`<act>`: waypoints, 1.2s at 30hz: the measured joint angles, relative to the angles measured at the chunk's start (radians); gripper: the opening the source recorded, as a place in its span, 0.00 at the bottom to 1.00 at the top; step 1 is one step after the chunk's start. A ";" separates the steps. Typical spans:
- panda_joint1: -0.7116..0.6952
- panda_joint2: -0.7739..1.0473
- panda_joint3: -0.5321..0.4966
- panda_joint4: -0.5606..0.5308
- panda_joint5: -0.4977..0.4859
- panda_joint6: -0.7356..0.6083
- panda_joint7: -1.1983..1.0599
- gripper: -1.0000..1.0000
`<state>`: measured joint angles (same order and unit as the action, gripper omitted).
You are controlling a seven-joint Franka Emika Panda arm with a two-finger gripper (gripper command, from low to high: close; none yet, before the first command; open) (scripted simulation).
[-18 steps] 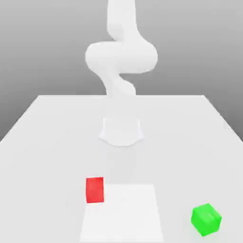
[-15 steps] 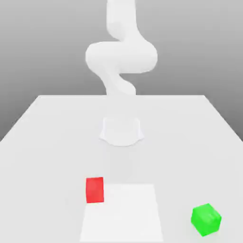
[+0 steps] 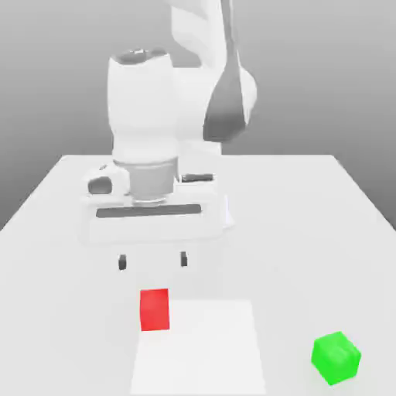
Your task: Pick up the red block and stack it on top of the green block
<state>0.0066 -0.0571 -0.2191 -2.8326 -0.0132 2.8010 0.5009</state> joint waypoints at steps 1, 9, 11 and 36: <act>0.002 0.031 0.000 -0.004 0.007 0.025 -0.010 0.50; -0.069 0.254 0.108 0.019 0.169 0.209 -0.133 0.50; -0.083 0.273 0.126 0.021 0.181 0.225 -0.141 0.00; 0.255 0.149 0.243 0.290 -0.029 -0.164 -0.096 0.00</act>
<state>0.2616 0.0919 0.0234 -2.5424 -0.0421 2.6366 0.4049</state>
